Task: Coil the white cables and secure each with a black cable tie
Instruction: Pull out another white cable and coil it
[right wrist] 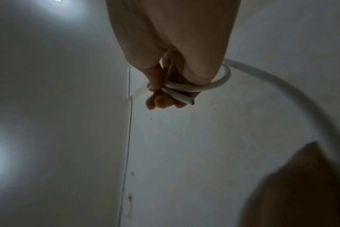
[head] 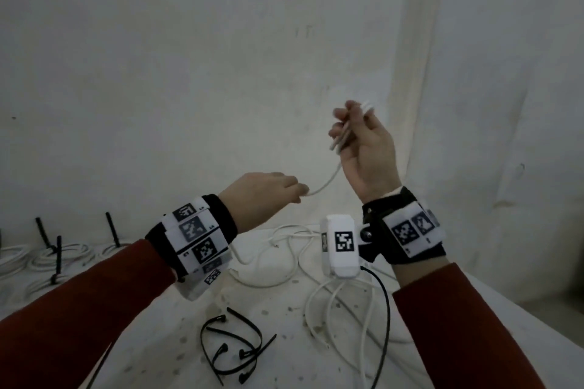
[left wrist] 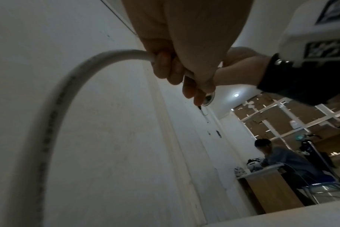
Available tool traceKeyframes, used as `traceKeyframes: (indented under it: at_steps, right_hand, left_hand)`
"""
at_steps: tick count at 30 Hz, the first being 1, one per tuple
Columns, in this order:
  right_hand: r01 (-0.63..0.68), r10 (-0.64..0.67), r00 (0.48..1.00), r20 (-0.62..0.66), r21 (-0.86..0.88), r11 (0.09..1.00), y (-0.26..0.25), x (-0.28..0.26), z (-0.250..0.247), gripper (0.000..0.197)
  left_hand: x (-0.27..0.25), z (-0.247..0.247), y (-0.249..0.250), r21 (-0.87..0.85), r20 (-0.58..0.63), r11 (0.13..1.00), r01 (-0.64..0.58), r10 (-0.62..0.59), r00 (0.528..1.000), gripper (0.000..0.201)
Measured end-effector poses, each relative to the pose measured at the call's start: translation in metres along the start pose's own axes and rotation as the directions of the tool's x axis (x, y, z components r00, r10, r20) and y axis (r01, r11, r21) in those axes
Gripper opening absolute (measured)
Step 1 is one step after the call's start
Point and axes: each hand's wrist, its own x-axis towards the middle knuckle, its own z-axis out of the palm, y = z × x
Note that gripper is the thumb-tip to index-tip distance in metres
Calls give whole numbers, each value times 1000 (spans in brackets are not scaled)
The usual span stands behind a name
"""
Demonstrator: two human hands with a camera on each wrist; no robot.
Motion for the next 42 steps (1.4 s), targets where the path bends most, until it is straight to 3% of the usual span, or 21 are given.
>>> traceKeyframes:
  at_steps: [1, 2, 4, 6, 7, 8, 10, 13, 17, 21, 25, 29, 33, 37, 40, 42]
  right_hand:
    - [46, -41, 999, 27, -235, 971, 4, 0, 0, 12]
    - [92, -60, 995, 83, -473, 876, 8, -1, -2, 11]
    - [169, 18, 976, 219, -803, 571, 16, -6, -6, 11]
    - [253, 165, 939, 303, -930, 268, 19, -11, -10, 14]
    - [271, 235, 922, 309, -945, 181, 19, -14, -13, 16]
    - [267, 290, 909, 300, -952, 150, 18, -16, -16, 19]
    - [224, 341, 897, 282, -954, 200, 13, -20, -22, 31]
    - [121, 372, 882, 290, -902, 416, 3, -29, -25, 57]
    - [-22, 331, 899, 287, -726, 688, 1, -37, -18, 66]
    - [-190, 308, 934, 180, -480, 857, 5, -39, -13, 58]
    - [-286, 342, 934, 98, -368, 885, 10, -42, -7, 60]
    - [-343, 410, 907, 99, -390, 855, 8, -42, -6, 54]
    - [-475, 480, 860, 172, -71, 877, 2, -40, -4, 59]
    - [-439, 391, 888, 242, 193, 878, -17, -33, -7, 56]
    - [-417, 276, 888, 367, 393, 819, -34, -23, -20, 48]
    - [-396, 190, 893, 407, 515, 760, -46, -17, -26, 42]
  left_hand:
    - [3, -3, 3, -12, 48, 1000, 14, -13, 999, 40]
    - [5, -4, 3, -13, 81, 999, 37, -36, 996, 39]
    - [4, -14, 3, -11, 48, 1000, 27, -27, 998, 32]
    - [-1, -15, -5, -16, -40, 1000, 21, -21, 999, 21]
    - [-2, -14, -10, -6, -82, 1000, 22, -22, 996, 16]
    - [-3, -13, -15, -10, -107, 1000, 30, -31, 994, 11]
    - [-3, -17, -24, -106, -156, 990, 97, -113, 981, 24]
    - [-4, -13, -31, -239, -211, 961, 143, -195, 958, 48]
    - [5, -3, -28, -418, -275, 903, 102, -233, 933, 43]
    - [19, -3, -18, -602, -288, 794, 89, -320, 903, 31]
    - [22, -2, -13, -790, -160, 602, 113, -380, 911, 26]
    - [22, -4, -12, -799, -137, 585, 137, -399, 906, 28]
    - [23, 0, -13, -818, -175, 562, 125, -449, 876, 25]
    - [16, 11, -23, -880, -83, 436, 190, -534, 842, 23]
    - [4, 28, -31, -862, -88, 461, 212, -547, 832, 25]
    - [-2, 38, -38, -806, -119, 544, 235, -537, 835, 26]
